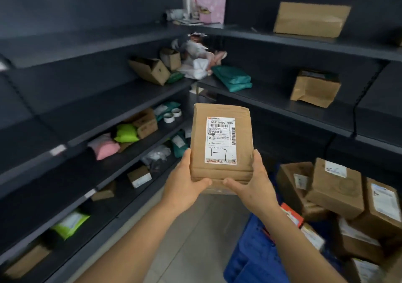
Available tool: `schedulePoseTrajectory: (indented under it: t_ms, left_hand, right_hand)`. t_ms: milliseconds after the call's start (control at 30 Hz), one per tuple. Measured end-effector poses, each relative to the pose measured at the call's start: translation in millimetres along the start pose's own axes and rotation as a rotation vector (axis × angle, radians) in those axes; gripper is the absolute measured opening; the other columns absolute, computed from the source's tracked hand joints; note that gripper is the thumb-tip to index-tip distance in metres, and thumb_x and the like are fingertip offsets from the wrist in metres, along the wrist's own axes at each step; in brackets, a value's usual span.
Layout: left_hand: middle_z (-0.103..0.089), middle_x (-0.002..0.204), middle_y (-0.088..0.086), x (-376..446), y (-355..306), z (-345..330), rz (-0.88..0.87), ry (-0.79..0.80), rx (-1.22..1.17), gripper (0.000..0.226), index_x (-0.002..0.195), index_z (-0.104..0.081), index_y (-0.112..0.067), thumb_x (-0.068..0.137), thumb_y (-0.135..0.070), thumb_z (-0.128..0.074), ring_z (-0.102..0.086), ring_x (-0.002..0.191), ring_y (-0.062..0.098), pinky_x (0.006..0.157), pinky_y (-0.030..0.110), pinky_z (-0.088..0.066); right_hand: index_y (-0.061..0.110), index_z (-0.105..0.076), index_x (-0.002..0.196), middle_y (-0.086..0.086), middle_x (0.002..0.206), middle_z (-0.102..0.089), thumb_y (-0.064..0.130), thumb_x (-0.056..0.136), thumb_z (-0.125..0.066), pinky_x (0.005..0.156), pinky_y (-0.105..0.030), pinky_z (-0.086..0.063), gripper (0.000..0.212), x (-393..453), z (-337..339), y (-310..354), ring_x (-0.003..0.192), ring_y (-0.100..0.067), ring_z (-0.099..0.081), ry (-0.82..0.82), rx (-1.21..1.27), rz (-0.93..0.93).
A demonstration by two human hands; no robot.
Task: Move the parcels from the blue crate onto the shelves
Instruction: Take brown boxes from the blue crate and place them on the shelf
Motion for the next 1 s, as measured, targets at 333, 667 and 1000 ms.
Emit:
schedulePoseTrajectory:
  t_ms: [333, 667, 1000]
  left_hand:
    - [-0.054, 0.116, -0.02, -127, 92, 195, 0.173, -0.3, 0.034, 0.079, 0.143, -0.032, -0.03, 0.078, -0.021, -0.076, -0.056, 0.107, 0.003, 0.086, 0.018, -0.041]
    - [-0.046, 0.14, -0.012, -249, 171, 337, 0.439, -0.584, 0.066, 0.094, 0.152, -0.013, -0.03, 0.079, -0.034, -0.072, -0.05, 0.113, 0.006, 0.091, 0.025, -0.046]
    - [-0.056, 0.127, -0.013, -324, 249, 457, 0.617, -0.778, 0.116, 0.075, 0.146, -0.029, -0.027, 0.084, -0.028, -0.071, -0.053, 0.105, 0.004, 0.09, 0.022, -0.047]
  right_hand:
    - [0.032, -0.007, 0.152, 0.007, 0.151, -0.034, 0.038, 0.063, -0.086, 0.108, -0.04, -0.04, 0.118, -84, -174, 131, 0.133, -0.013, -0.041, 0.285, 0.001, 0.229]
    - [0.036, -0.028, 0.139, 0.014, 0.124, -0.053, 0.03, 0.065, -0.087, 0.081, -0.023, -0.047, 0.094, -164, -323, 248, 0.109, -0.008, -0.055, 0.602, 0.032, 0.461]
    - [0.038, -0.028, 0.136, 0.011, 0.126, -0.052, 0.037, 0.066, -0.082, 0.079, -0.03, -0.051, 0.088, -222, -491, 341, 0.108, -0.012, -0.055, 0.931, -0.016, 0.562]
Point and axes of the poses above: each hand's wrist, its own x-axis towards the middle knuckle, its own z-axis out of the back of the hand, y = z × x, the point moved 8 cm from there along x, towards the middle knuckle
